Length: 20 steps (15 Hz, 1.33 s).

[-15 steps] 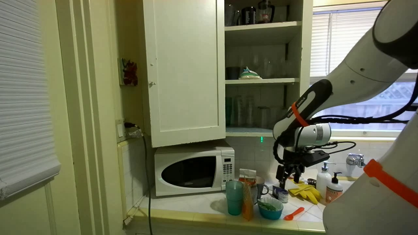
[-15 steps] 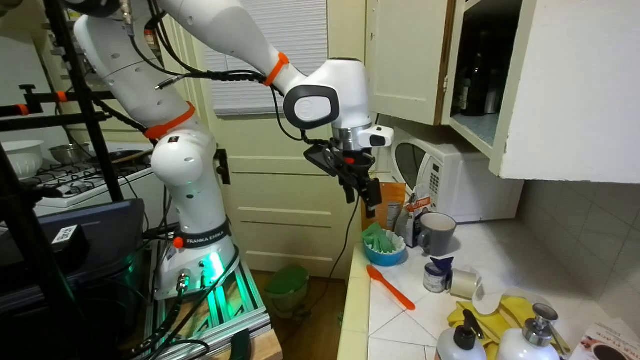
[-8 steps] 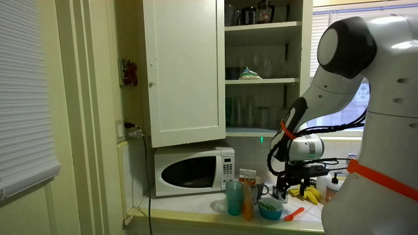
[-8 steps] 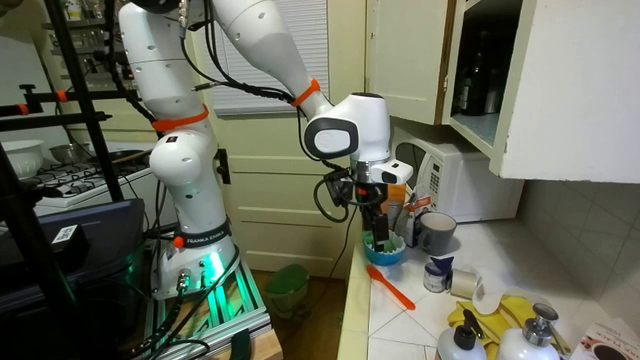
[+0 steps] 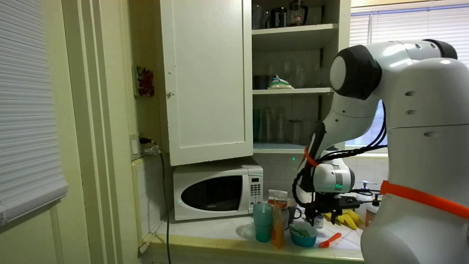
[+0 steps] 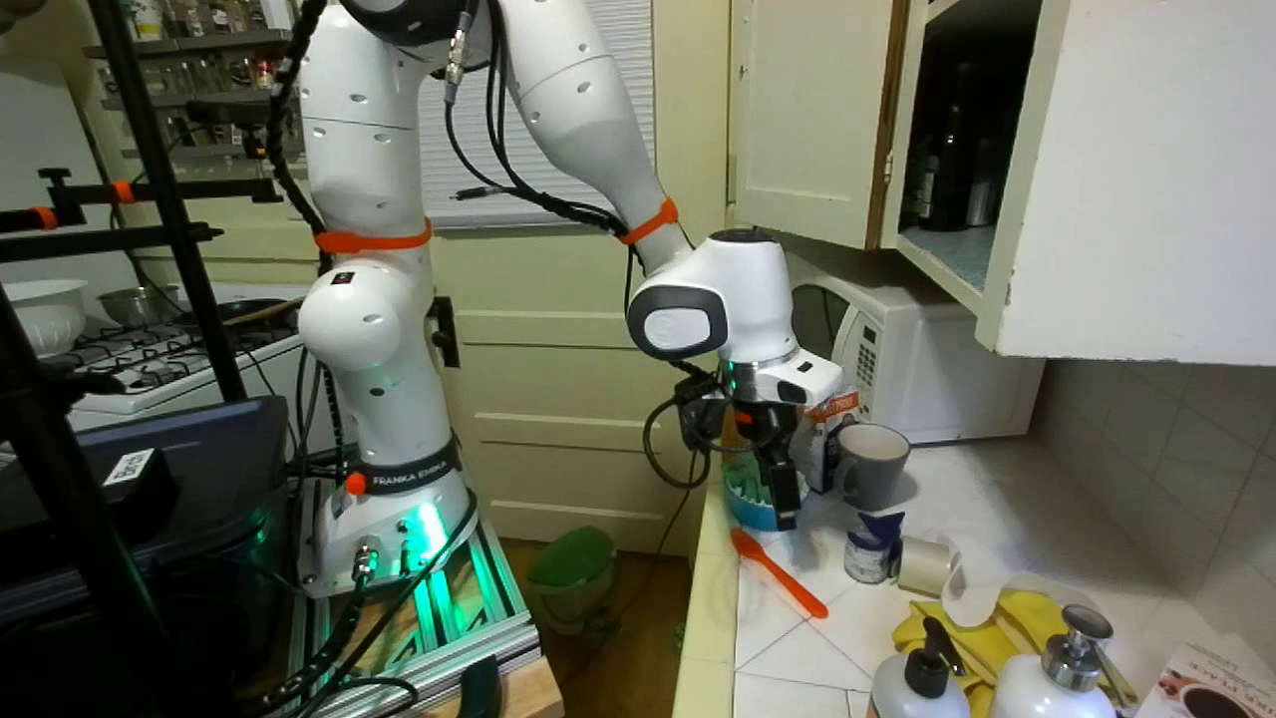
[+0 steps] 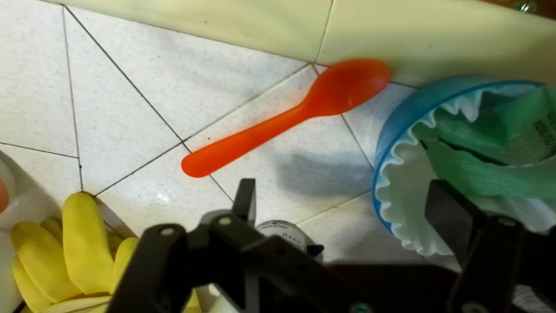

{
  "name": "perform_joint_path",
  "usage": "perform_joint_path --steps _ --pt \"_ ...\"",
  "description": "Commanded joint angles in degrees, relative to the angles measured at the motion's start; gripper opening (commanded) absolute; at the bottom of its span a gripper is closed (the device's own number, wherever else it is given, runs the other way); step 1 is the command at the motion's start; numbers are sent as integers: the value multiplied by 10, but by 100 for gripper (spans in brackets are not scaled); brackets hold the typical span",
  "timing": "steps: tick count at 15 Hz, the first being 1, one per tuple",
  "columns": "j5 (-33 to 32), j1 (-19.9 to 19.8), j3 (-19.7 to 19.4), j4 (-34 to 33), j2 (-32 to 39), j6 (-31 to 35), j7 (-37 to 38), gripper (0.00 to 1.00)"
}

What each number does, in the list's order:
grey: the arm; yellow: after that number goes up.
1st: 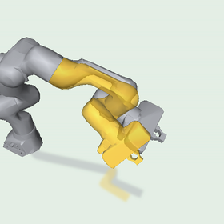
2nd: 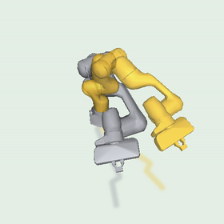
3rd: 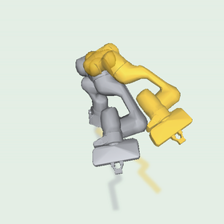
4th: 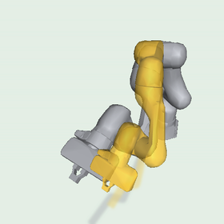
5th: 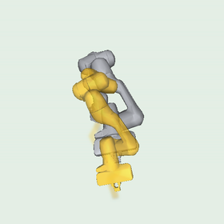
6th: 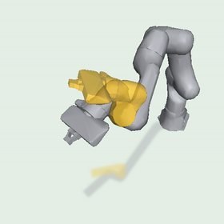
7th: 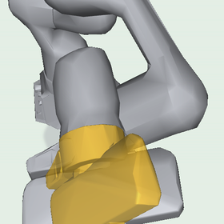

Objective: Pick up an object and place it onto the top shelve and was jerking

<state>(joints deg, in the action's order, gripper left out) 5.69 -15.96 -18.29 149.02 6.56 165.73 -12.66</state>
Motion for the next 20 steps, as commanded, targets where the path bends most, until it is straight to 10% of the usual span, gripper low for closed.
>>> perform_joint_path --steps 1,12,20 --pt "74 -13 33 -16 37 34 -38 99" --pt "161 -60 94 -47 83 47 -95 6" --pt "168 -79 117 -32 41 40 -119 1"
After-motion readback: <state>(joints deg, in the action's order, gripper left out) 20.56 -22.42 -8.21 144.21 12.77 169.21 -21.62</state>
